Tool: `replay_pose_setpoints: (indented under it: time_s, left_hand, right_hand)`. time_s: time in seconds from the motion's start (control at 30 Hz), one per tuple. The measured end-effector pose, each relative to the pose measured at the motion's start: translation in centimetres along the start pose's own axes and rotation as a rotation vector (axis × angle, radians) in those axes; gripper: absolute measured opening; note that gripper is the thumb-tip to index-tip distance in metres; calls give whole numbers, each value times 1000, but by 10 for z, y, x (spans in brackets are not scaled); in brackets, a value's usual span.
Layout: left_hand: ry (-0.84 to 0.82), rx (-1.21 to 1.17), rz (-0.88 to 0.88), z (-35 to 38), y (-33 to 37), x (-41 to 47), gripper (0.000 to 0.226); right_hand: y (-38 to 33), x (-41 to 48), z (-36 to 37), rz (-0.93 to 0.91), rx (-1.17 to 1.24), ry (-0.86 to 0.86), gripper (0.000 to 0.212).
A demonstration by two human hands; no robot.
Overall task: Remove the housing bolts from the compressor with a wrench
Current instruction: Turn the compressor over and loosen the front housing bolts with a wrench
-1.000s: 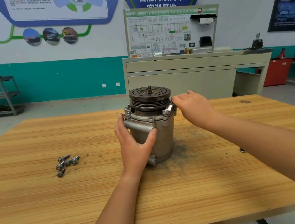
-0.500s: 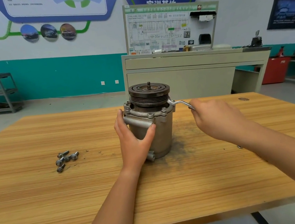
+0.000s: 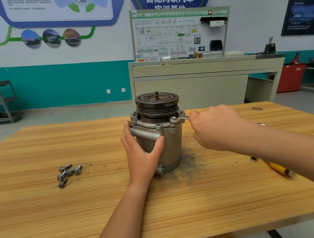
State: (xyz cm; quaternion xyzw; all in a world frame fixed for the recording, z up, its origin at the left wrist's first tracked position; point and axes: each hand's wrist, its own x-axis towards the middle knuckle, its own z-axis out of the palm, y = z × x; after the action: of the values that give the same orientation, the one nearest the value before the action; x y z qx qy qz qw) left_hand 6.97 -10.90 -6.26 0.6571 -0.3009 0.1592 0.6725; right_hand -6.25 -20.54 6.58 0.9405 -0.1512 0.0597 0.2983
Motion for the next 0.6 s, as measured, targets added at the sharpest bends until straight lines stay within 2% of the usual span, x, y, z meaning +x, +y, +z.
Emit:
replay_pose_setpoints:
  time_s: [0.23,0.33,0.43,0.6]
  left_hand:
    - [8,-7,6,0,0,1,92]
    - [1,-4,11,-1,1,1,93]
    - [1,8,19,-3,-1,2,94]
    - [-17,-6,24,-2,-2,2,94]
  right_hand:
    - [14,12,-4,-112,-93,12,14]
    - [27,19,-1,-164,-145,13,3]
    - [36,29,10,-176,-223,36,15]
    - [25,55,25,-106,-85,134,21]
